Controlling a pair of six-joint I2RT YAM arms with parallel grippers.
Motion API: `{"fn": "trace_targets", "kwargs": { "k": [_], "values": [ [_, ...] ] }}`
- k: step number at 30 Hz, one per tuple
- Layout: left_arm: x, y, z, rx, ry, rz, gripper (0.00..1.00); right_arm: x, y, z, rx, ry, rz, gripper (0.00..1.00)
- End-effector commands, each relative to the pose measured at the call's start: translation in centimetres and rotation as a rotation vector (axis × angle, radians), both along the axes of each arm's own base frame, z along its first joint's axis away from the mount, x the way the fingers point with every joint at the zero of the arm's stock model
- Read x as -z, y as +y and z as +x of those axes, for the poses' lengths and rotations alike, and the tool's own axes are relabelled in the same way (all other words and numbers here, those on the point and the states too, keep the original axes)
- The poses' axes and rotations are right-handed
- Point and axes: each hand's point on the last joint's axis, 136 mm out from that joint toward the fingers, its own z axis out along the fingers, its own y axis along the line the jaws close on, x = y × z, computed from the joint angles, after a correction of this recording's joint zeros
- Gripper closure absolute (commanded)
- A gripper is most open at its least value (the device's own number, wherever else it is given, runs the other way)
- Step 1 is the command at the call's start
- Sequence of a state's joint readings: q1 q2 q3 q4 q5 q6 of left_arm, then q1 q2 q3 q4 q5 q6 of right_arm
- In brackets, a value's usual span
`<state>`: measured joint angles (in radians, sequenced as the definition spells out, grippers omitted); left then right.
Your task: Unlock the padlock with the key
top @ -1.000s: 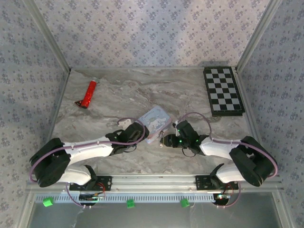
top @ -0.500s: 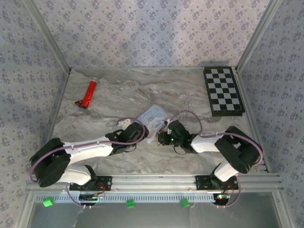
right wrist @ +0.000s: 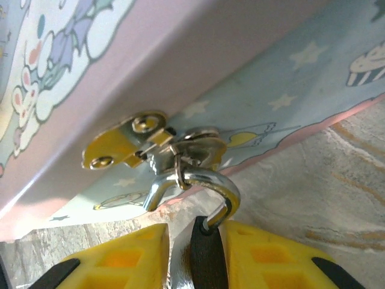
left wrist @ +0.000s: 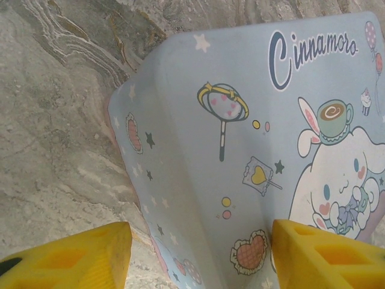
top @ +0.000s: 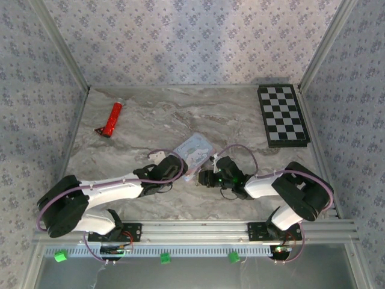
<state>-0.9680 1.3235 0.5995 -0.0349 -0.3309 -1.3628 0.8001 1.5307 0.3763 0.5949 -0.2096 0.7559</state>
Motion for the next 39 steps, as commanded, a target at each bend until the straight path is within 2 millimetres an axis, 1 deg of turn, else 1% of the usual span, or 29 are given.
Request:
{"fn": "trace_targets", "kwargs": {
  "k": [1, 5, 9, 13, 17, 20, 24, 27, 33, 37, 39],
  "values": [
    [3.8, 4.0, -2.1, -0.038, 0.112, 0.160, 0.38, 2.6, -1.5, -2.6, -0.017, 0.114, -0.045, 0.71],
    [3.9, 4.2, -2.2, -0.044, 0.114, 0.160, 0.38, 3.2, -1.8, -3.4, -0.026, 0.126, -0.049, 0.72],
    [3.8, 4.0, -2.1, -0.040, 0.113, 0.153, 0.38, 2.9, -0.9, -3.3, -0.037, 0.121, -0.027, 0.75],
    [3.8, 3.7, -2.1, -0.033, 0.116, 0.150, 0.38, 2.0, 0.1, -2.3, -0.016, 0.115, 0.025, 0.81],
    [3.9, 3.9, -2.2, -0.036, 0.118, 0.150, 0.39, 1.6, -0.1, -1.4, 0.038, 0.112, 0.072, 0.87],
    [4.0, 4.1, -2.4, -0.041, 0.120, 0.151, 0.39, 1.0, -0.8, -0.6, 0.087, 0.122, 0.125, 0.92],
    [4.0, 4.2, -2.3, -0.045, 0.115, 0.146, 0.39, -0.5, -0.7, 0.5, 0.147, 0.166, 0.227, 0.99],
    [4.0, 4.1, -2.2, -0.046, 0.113, 0.144, 0.39, -1.6, -0.6, 1.2, 0.191, 0.170, 0.271, 1.00],
    [4.1, 4.2, -2.3, -0.041, 0.115, 0.148, 0.38, -3.3, -1.5, 1.9, 0.256, 0.158, 0.322, 1.00],
    [4.1, 4.1, -2.2, -0.037, 0.111, 0.149, 0.38, -4.2, -2.7, 2.3, 0.289, 0.154, 0.322, 1.00],
    [4.1, 4.1, -2.0, -0.033, 0.112, 0.149, 0.38, -4.2, -3.5, 2.3, 0.304, 0.160, 0.296, 1.00]
  ]
}}
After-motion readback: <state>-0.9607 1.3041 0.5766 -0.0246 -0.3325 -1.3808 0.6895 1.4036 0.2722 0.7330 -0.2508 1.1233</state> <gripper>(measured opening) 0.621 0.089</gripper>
